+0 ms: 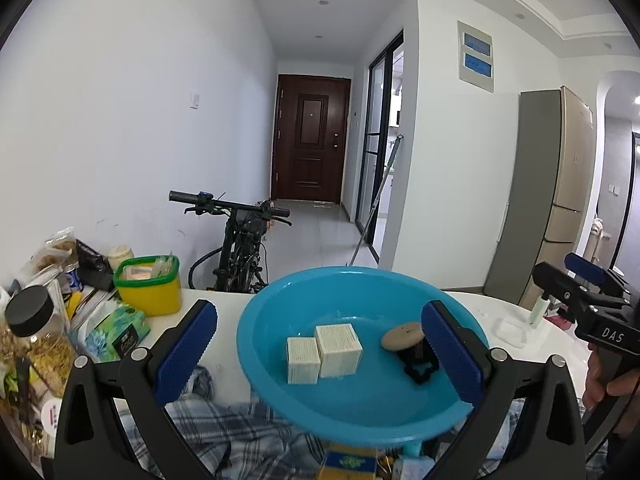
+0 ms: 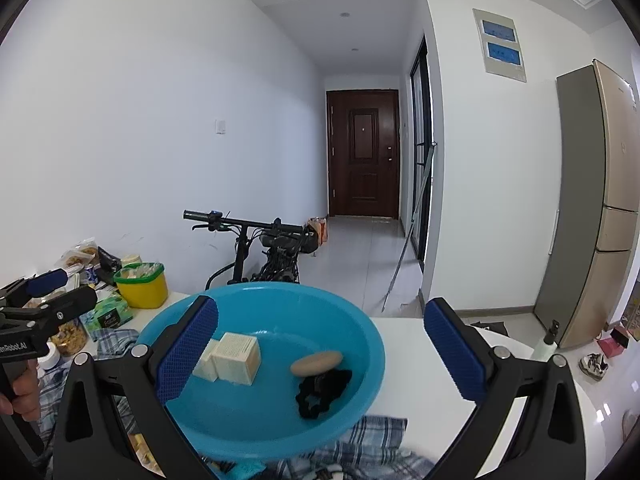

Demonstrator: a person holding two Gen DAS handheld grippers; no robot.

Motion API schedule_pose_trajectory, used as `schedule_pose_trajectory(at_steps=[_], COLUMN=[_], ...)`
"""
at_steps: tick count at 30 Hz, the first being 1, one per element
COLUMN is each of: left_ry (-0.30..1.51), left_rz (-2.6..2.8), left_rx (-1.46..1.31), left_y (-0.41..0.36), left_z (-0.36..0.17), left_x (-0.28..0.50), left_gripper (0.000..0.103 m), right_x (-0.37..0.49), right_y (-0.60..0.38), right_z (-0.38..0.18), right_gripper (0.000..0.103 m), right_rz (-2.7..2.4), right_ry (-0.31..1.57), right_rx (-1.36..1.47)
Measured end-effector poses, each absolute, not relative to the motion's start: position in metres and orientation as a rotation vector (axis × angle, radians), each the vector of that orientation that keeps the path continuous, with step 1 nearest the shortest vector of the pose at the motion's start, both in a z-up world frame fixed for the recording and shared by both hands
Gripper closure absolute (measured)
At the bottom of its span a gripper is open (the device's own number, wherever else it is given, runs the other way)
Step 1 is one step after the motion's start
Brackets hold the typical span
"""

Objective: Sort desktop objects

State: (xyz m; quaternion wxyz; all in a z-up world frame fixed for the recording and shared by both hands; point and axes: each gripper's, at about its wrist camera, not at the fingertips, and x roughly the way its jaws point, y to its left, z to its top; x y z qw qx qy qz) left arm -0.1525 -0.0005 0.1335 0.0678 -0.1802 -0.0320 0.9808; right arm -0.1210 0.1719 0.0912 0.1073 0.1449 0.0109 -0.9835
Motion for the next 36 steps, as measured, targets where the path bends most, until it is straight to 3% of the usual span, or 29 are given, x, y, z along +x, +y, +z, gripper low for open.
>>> schedule_pose_trajectory(at_steps=[23, 28, 36], left_ry=[-0.009, 0.077, 0.085], left_rz=[2.930, 2.967, 2.918], left_rx=[-0.679, -0.655, -0.856], left_y=[-0.003, 0.004, 0.007], left_z=[0.136, 0.143, 0.120], left_x=[-0.066, -0.058, -0.066], left_gripper=[0.000, 0.000, 0.000], right_x=[-0.054, -0.053, -0.053], right_y=[0.172, 0.172, 0.174], right_z=[0.098, 0.101, 0.090], right_gripper=[0.000, 0.000, 0.000], right_rz=[-2.855, -2.872, -2.840], right_ry=[0.085, 0.090, 0.101], right_rx=[0.414, 0.439, 0.587])
